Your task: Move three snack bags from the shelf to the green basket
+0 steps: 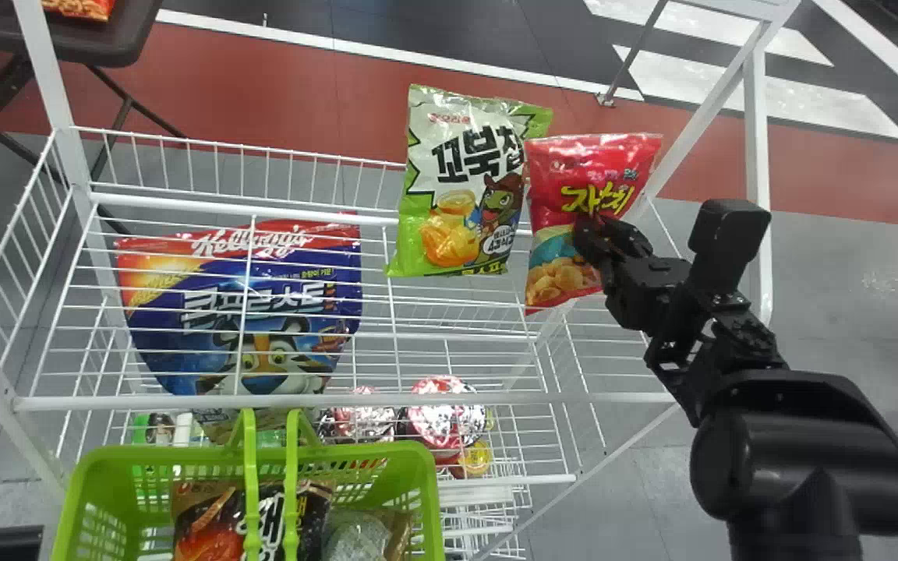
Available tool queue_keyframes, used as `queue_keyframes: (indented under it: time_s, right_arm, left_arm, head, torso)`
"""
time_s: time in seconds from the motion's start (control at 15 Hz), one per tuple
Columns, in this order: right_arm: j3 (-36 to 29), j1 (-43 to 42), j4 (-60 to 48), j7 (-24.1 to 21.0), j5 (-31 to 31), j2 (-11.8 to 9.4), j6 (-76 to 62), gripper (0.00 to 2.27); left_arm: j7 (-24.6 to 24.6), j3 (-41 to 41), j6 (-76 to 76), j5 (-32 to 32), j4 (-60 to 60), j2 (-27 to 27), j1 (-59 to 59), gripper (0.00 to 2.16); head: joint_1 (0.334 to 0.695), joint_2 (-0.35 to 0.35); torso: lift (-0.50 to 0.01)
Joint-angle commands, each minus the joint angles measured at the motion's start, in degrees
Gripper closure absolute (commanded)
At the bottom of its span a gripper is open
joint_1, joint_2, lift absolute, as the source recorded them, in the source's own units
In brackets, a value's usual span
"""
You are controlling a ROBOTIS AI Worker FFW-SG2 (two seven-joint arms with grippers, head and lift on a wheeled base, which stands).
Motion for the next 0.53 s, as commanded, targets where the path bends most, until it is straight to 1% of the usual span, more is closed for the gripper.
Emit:
queue_keyframes:
  time_s: [0.0,0.2,0.47]
  right_arm:
    - [-1.02,1.71,-1.89,-1.06,-0.19,0.9,-2.91,2.24]
    - [-2.6,5.58,-7.6,-0.36,-3.53,1.17,-2.03,2.24]
    - [-3.21,15.51,-20.08,3.33,-8.1,4.24,0.95,2.24]
  left_arm:
    - [-0.08,0.0,-0.01,-0.09,-0.1,-0.06,0.0,2.14]
    - [0.01,0.0,-0.01,-0.27,0.08,-0.15,-0.09,2.14]
    - [0.1,-0.26,-0.01,-0.53,0.17,-0.32,-0.44,2.14]
  head:
    - [0.695,-0.35]
    - [0.695,-0.35]
    - [0.695,-0.35]
  torso:
    - [-0.048]
    - [-0.048]
    - [-0.048]
